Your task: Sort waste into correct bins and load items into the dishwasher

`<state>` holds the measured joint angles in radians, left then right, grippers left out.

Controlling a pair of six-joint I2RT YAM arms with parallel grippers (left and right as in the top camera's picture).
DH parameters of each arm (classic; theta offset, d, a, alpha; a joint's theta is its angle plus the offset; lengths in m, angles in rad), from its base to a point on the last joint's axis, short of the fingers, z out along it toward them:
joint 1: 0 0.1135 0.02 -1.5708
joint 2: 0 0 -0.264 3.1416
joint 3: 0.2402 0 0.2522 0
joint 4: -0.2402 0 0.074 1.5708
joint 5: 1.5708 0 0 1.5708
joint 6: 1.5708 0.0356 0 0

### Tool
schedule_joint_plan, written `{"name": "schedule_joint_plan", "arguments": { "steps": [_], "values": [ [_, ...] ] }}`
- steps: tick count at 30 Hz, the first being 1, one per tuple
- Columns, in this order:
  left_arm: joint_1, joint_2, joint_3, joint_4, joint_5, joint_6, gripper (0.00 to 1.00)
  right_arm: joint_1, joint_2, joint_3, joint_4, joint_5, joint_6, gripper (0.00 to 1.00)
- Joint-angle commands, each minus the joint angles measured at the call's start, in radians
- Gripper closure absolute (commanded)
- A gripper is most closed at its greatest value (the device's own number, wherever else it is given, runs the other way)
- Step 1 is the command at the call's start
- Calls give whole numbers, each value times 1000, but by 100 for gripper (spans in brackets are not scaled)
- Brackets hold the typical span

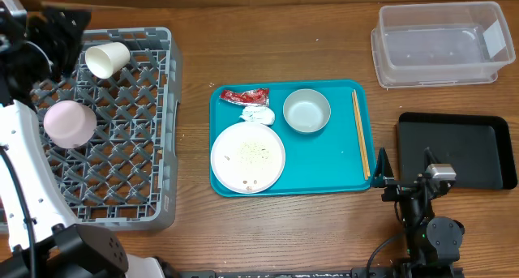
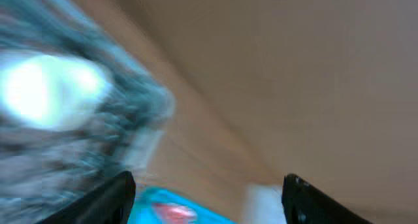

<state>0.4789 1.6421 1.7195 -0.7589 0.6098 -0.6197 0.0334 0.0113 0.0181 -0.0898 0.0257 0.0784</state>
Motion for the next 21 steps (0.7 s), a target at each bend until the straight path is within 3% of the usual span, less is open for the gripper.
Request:
{"name": "schedule_joint_plan", "arguments": {
  "steps": [1,3,8,16,20,21],
  "values": [
    [-72,-60,11,-19,-382,251,33,-3,-8,-10,7,-2,4,0],
    [-100,-60,11,-17,-385,299,41,-3,-8,-10,7,-2,4,0],
    [-187,-38,11,-29,-571,422,42,-3,-8,-10,7,-2,4,0],
    [-271,90,11,-83,-863,440,37,-3,-8,-10,7,-2,4,0],
    [-271,171,11,-75,-874,440,39,-3,-8,-10,7,-2,4,0],
    [-269,186,11,-74,-872,440,45,-3,-8,-10,7,-2,4,0]
  ]
}}
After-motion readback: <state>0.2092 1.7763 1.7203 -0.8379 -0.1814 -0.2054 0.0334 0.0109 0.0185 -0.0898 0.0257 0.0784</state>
